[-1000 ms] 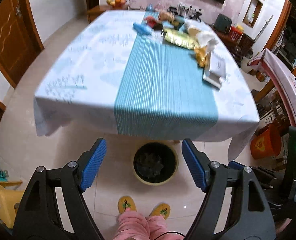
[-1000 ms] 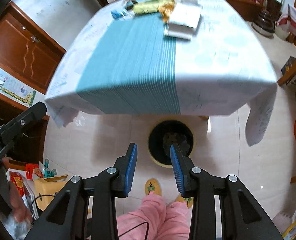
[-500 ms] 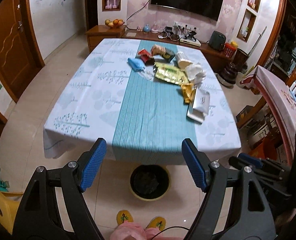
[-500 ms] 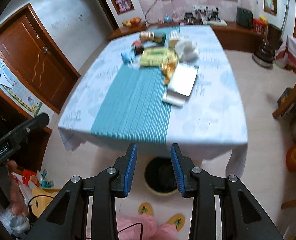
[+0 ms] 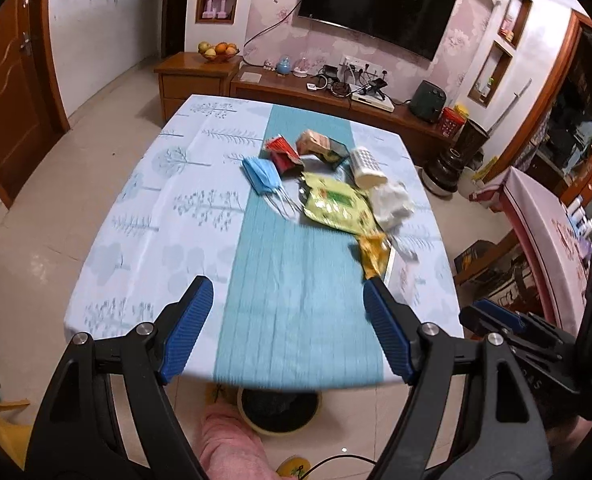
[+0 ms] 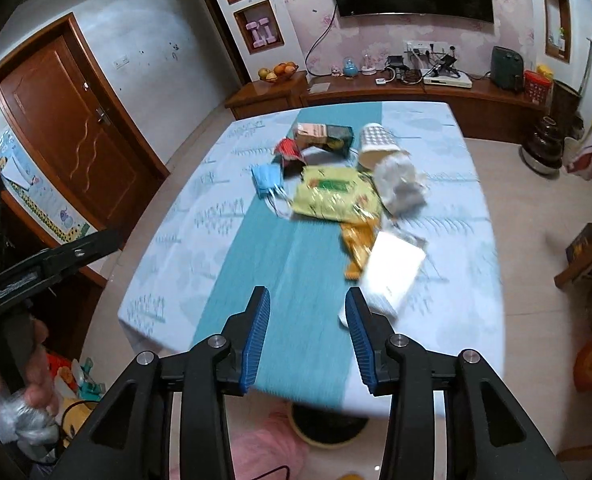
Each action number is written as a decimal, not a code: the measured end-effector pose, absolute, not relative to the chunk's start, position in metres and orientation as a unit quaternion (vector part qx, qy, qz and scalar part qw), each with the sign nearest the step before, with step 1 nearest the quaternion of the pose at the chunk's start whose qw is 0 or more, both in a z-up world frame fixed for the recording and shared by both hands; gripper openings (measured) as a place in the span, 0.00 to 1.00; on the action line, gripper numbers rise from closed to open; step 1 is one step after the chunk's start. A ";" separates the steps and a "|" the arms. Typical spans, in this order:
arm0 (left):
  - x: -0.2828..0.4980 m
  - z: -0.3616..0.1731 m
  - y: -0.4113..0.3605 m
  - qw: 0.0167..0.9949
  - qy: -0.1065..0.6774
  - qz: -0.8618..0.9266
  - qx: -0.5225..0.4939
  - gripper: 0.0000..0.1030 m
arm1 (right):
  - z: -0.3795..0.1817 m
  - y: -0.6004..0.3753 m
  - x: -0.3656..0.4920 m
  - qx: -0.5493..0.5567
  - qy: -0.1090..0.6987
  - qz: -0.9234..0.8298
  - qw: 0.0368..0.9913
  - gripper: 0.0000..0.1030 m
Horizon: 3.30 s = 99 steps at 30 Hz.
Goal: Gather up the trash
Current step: 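Raise both empty tools back over the table, then grasp the blue face mask with the left tool, then grasp the red snack bag with the right tool while the left tool holds the mask, then carry the mask and red bag down to the bin and open both tools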
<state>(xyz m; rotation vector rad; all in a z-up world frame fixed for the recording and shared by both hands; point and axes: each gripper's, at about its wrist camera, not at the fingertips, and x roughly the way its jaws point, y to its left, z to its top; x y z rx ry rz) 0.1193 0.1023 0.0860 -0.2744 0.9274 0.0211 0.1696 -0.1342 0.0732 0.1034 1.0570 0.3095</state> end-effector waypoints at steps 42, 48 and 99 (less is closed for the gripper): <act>0.488 -0.160 0.168 0.761 0.630 -0.039 -0.149 0.08 | -0.120 0.007 0.523 0.085 0.623 0.100 0.771 0.43; 0.477 -0.157 0.199 0.760 0.625 -0.025 -0.175 0.04 | -0.135 0.021 0.531 0.060 0.627 0.101 0.770 0.45; 0.184 0.019 0.131 0.845 0.509 -0.033 -0.157 0.04 | 0.030 -0.125 0.161 0.126 0.545 0.173 0.811 0.20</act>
